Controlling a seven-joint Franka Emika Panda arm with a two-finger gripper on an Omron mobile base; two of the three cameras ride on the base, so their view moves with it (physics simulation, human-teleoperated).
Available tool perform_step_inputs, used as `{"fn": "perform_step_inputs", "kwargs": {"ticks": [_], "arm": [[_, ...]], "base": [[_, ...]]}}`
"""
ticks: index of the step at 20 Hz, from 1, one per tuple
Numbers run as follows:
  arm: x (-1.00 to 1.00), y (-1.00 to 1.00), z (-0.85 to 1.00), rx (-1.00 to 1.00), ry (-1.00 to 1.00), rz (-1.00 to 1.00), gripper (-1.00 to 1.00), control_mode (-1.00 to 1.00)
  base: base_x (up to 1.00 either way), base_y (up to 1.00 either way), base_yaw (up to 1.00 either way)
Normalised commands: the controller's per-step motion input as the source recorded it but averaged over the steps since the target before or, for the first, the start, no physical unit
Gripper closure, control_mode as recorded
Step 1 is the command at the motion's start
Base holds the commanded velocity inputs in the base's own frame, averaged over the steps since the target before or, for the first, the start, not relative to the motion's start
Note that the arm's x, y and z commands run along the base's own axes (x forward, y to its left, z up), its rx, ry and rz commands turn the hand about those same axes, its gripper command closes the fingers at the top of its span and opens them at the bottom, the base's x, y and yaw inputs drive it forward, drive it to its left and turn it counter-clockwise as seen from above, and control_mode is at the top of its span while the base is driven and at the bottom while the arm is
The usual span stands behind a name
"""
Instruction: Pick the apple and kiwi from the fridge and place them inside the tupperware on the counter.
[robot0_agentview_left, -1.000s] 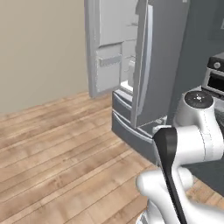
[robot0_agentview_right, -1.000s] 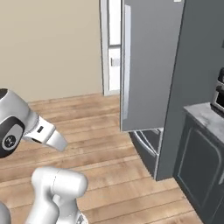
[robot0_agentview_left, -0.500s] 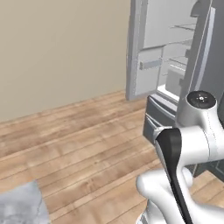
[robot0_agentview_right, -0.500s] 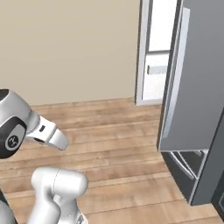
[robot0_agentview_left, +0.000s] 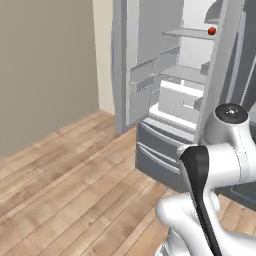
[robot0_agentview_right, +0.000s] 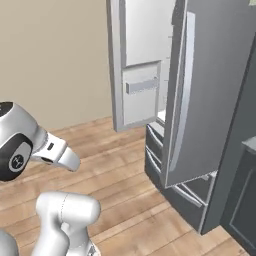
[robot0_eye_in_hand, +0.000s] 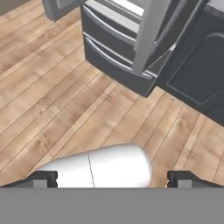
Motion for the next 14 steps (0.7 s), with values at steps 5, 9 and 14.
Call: {"fn": "perform_step_inputs", "kwargs": {"ticks": [5,9,14], "arm": [[0.00,0.00,0.00,0.00,0.00,0.00,-1.00,1.00],[0.00,0.00,0.00,0.00,0.00,0.00,-1.00,1.00],[0.00,0.00,0.00,0.00,0.00,0.00,-1.00,1.00]], "base": [[0.92,0.70,-0.29],[0.82,0.55,-0.48],[0.80,0.50,-0.62]]}}
